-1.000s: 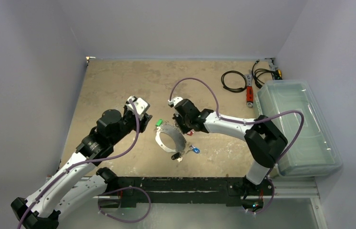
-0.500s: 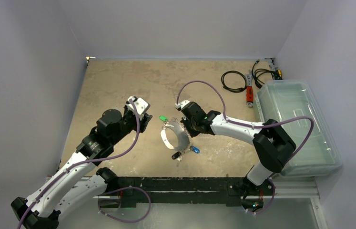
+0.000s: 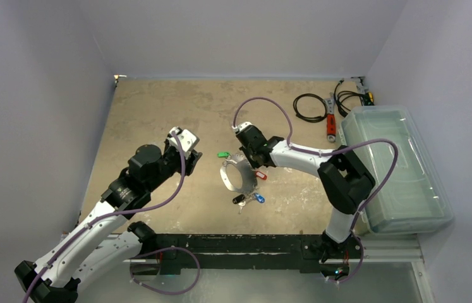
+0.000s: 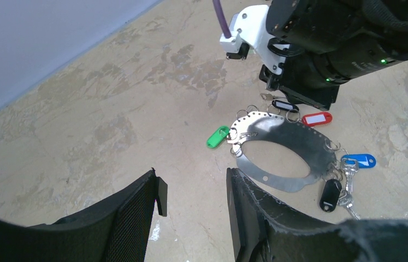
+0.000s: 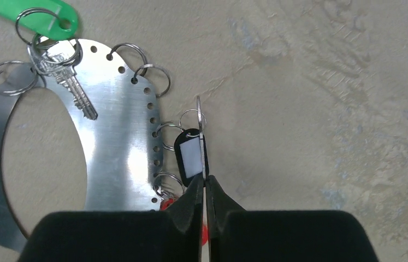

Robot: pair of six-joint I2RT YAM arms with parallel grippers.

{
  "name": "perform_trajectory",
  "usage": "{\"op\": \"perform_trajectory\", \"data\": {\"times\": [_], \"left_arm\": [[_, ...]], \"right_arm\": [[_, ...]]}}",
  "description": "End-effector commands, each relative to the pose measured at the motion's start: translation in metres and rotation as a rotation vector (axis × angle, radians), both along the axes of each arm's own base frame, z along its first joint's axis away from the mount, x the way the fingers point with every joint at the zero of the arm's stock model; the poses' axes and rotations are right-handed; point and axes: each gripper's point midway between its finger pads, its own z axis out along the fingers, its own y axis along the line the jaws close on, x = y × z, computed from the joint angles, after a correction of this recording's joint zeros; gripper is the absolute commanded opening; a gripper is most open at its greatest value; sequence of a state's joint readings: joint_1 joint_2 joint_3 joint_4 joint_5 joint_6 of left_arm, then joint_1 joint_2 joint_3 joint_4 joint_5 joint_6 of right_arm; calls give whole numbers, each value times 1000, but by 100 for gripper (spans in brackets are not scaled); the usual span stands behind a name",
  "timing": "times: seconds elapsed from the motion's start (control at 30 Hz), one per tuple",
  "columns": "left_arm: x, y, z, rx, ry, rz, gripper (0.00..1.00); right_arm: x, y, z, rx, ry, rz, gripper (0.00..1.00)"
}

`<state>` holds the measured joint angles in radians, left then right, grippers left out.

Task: Put the keys on the keyring

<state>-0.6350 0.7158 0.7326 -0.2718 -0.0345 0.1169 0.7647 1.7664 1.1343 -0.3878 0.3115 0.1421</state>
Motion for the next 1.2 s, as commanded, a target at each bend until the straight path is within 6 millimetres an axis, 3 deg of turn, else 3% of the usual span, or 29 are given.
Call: {"op": "perform_trajectory", "data": {"times": [0.0,0.1,0.2,0.3,0.43,0.57,0.63,0.77,0.93,1.17], "left_arm": [[2,1,3,-2,-18,0,49],[2,1,2,-1,-15,-2,49],[2,0,2,0,-13,-3,49],[2,0,2,1,-12,-4,49],[3,0,1,3,-11,-2,49],[3,1,1,3,-10,1,49],[3,0,1,2,-11,-2,49],[3,-1,1,2,-9,-5,49],[3,0,0,3,-8,-3,49],[2,1,3,-1,-18,0,49]], "right_arm": [[29,-1,14,-41,-95,-23,8],[34,-6,11,-65,-96,-36,18],[40,-17,16,-104,-123,-72,39],[45,-22,30,-103,-162,-100,46],[41,-13,47,-30,-168,-88,47],[18,17,60,131,-134,10,47],[0,42,64,226,-115,91,48],[-24,72,53,318,-64,162,47],[-32,102,39,432,-1,204,41],[-45,128,12,462,110,256,36]]}}
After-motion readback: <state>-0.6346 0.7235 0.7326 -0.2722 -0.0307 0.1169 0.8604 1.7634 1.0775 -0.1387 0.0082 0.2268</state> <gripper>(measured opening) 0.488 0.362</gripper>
